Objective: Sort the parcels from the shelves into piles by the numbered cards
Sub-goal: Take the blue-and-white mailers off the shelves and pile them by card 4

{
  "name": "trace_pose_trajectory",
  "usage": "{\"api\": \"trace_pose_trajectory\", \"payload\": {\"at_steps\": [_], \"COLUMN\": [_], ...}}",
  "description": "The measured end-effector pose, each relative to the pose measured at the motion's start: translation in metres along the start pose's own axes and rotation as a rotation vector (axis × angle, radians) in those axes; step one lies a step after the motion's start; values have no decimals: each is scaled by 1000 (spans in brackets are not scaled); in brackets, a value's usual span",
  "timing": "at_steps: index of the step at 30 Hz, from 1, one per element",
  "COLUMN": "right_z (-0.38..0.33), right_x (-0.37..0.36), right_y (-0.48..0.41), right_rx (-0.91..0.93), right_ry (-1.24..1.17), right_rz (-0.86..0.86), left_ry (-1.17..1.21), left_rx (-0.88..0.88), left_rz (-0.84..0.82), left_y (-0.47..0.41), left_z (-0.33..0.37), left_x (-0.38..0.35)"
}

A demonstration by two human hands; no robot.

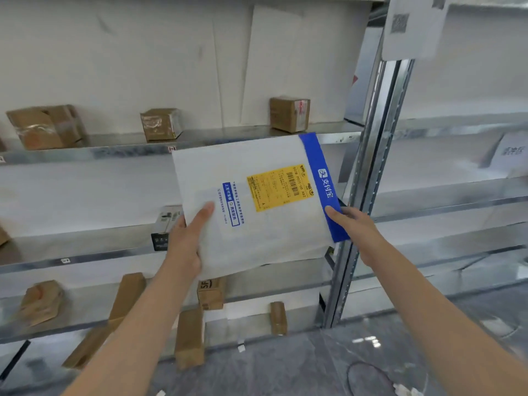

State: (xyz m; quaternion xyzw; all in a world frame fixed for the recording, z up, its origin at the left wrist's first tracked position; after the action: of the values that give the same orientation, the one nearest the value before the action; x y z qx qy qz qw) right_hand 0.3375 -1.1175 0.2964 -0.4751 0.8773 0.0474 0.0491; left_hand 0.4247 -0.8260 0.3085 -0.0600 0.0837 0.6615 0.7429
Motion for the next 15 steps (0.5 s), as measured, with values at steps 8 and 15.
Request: {"api": "trace_pose_trajectory", "payload": {"at_steps": [8, 15], "right_z": [24, 9], "right_x": [-37, -21], "right_y": [24, 15], "right_rx": [-113, 52], "right_ry": [-792, -836], "right_rz": [-229, -126], "left_ry": [101, -124], "left_rx": [-34, -133], "left_rz": [-76, -159], "left_y": [7, 4], "left_z": [8, -17], "left_x": [-32, -31]}}
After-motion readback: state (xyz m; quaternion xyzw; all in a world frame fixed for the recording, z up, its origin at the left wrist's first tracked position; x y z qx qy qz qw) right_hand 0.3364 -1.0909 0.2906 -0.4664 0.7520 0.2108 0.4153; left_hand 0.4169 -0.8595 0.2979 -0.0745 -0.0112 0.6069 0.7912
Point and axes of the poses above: each hand's wrist, its own y-axis away from the middle knuckle, its own x-axis out of the back of the hand, z = x × y, the point moved 1 cm from there along -y, towards the middle knuckle, and after that the axes turned 13 degrees about -y, right-handed, at the moved point
